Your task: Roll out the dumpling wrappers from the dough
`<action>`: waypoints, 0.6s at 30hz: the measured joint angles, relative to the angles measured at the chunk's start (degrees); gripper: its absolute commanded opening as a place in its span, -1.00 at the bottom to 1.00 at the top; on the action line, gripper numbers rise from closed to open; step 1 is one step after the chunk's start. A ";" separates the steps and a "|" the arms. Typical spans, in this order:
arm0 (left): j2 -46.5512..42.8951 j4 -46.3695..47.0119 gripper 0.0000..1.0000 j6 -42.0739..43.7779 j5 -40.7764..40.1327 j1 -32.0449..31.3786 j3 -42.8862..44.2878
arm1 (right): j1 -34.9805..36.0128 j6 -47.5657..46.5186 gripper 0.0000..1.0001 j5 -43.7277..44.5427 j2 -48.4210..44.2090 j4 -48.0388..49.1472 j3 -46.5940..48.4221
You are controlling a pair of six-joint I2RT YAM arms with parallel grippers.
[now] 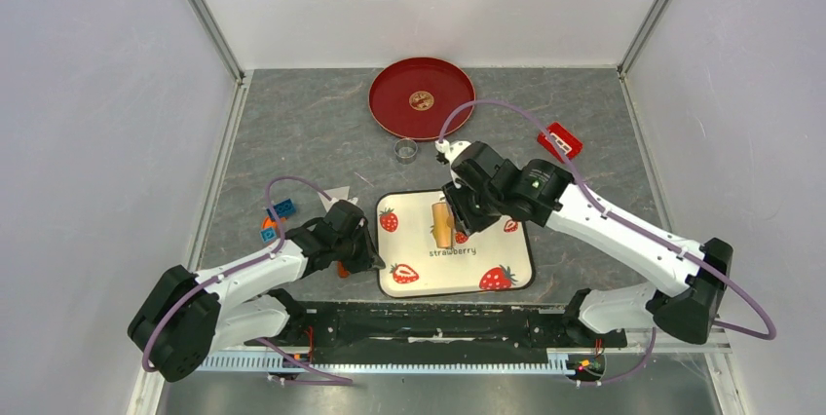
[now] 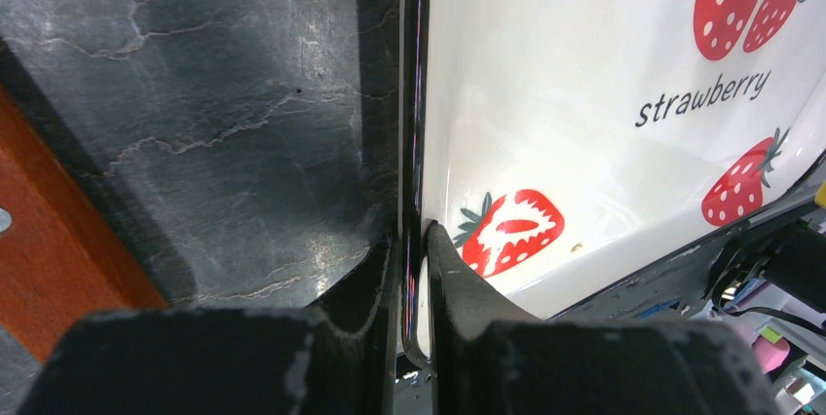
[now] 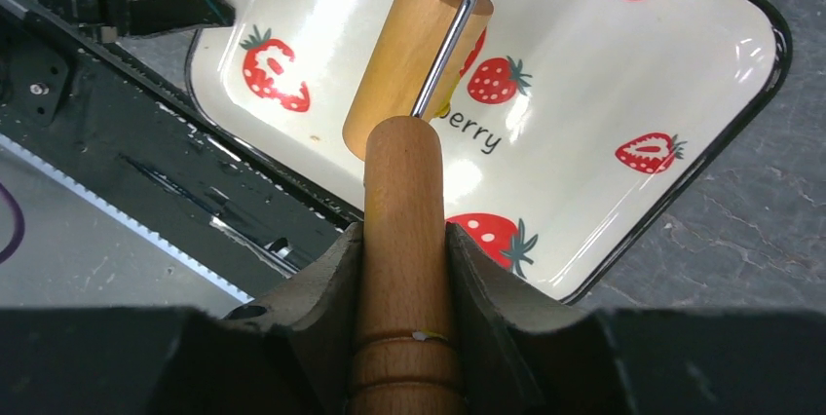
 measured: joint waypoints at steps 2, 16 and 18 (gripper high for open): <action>0.00 0.00 -0.95 0.00 0.00 0.00 0.00 | -0.57 -0.39 -1.00 0.46 0.39 -0.28 -0.04; 0.00 0.02 -0.95 0.00 0.00 0.00 0.00 | -5.16 -4.39 -1.00 -0.11 6.23 3.56 -3.72; 0.00 0.02 -0.96 0.00 0.00 0.00 0.00 | -5.49 -4.74 -1.00 -0.20 6.78 4.39 -5.40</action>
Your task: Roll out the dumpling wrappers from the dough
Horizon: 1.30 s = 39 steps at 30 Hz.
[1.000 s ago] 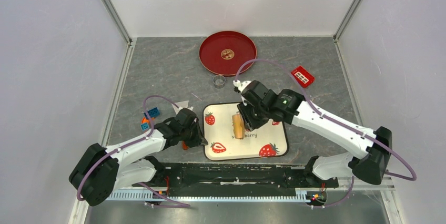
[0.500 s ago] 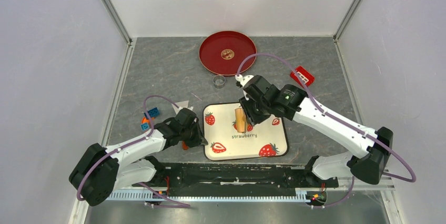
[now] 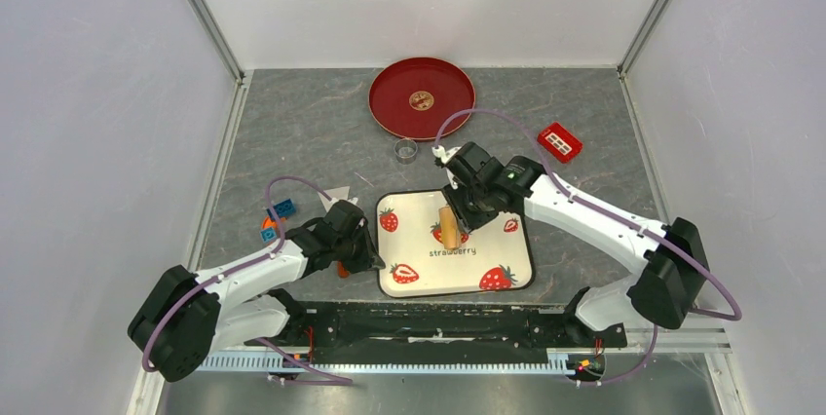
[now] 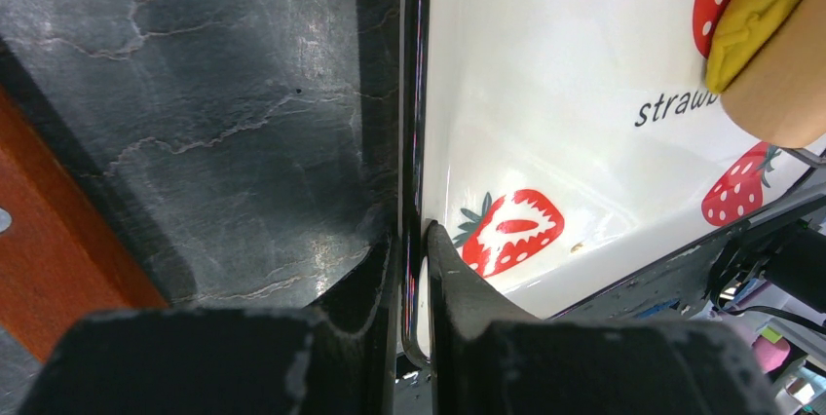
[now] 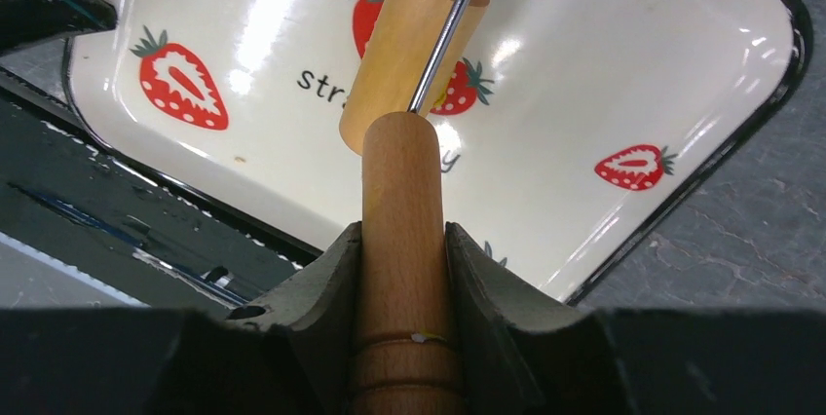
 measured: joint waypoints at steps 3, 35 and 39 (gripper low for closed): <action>0.00 0.00 -0.96 0.00 0.00 0.00 0.00 | -0.35 0.00 -1.00 -1.27 0.04 1.81 -1.36; 0.13 0.07 -0.96 0.00 0.11 0.00 0.00 | -1.97 -1.46 -1.00 8.72 0.22 -11.78 2.08; 0.13 0.04 -0.96 0.00 0.11 0.00 0.00 | -1.95 -2.10 -1.00 6.51 1.99 -13.18 8.61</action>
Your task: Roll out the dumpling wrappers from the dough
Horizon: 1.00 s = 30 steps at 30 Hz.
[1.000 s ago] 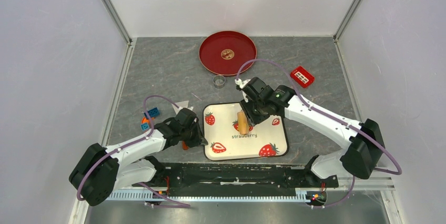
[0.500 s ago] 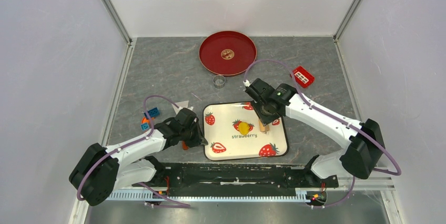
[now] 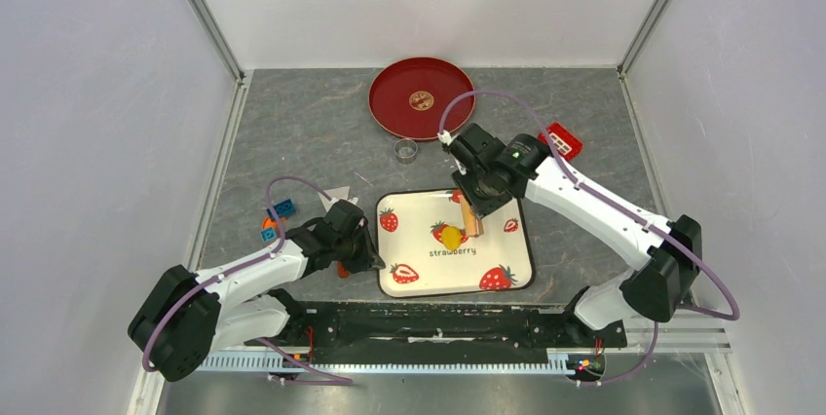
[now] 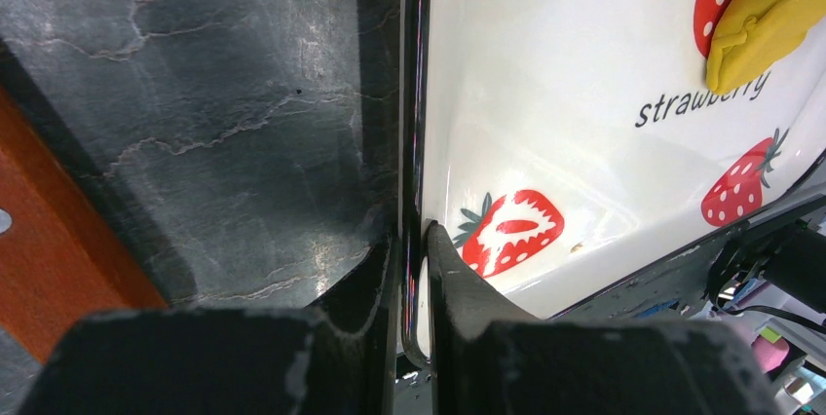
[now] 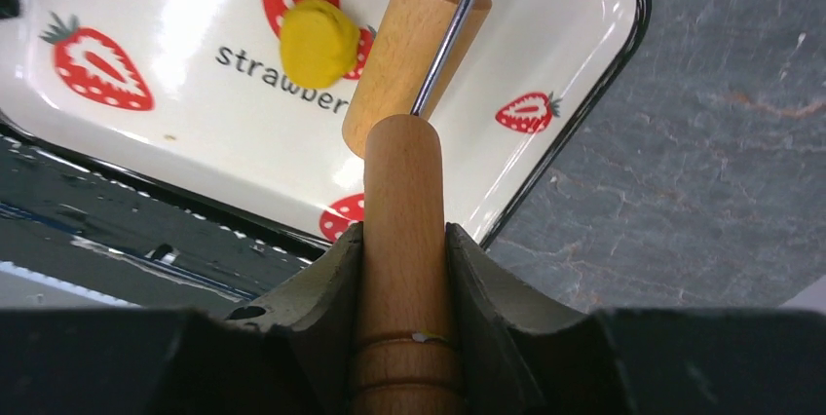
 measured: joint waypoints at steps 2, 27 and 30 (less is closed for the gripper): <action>0.00 0.00 -0.96 0.00 0.00 0.00 0.00 | 0.00 -0.48 -1.00 -0.83 1.03 -0.42 3.15; 0.00 0.00 -0.95 0.00 0.00 0.00 0.00 | -0.02 -2.93 -1.00 -6.93 9.94 -1.95 8.72; 0.00 0.00 -0.95 0.00 0.00 0.00 0.00 | -0.02 -2.97 -1.00 -7.39 10.27 -1.99 8.72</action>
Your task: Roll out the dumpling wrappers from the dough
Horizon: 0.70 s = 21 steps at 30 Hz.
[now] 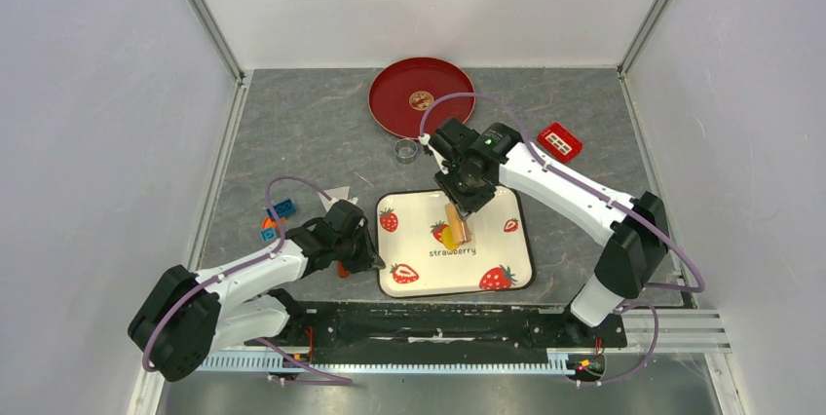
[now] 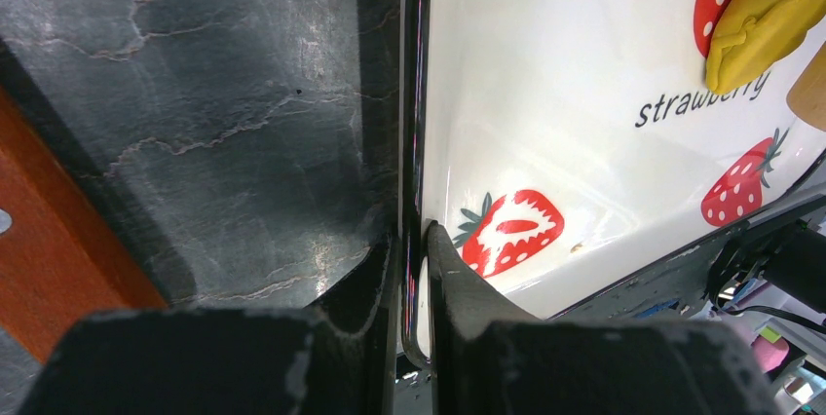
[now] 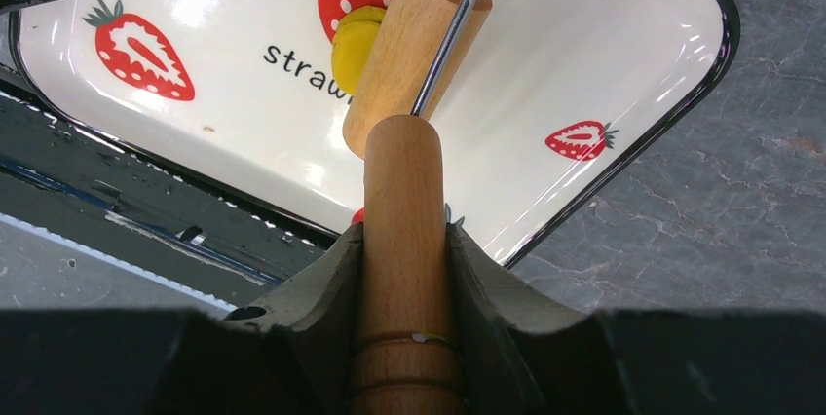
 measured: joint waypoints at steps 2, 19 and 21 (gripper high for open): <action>0.00 0.00 -0.95 0.00 0.02 0.00 0.00 | 0.00 0.00 -1.00 -0.22 0.24 0.02 0.00; 0.00 0.02 -0.95 0.00 0.00 0.00 0.00 | -0.37 -1.88 -1.00 0.96 1.25 2.03 -4.66; 0.00 0.02 -0.95 0.00 0.00 0.00 0.00 | -0.35 -1.95 -1.00 0.70 1.09 2.29 -4.72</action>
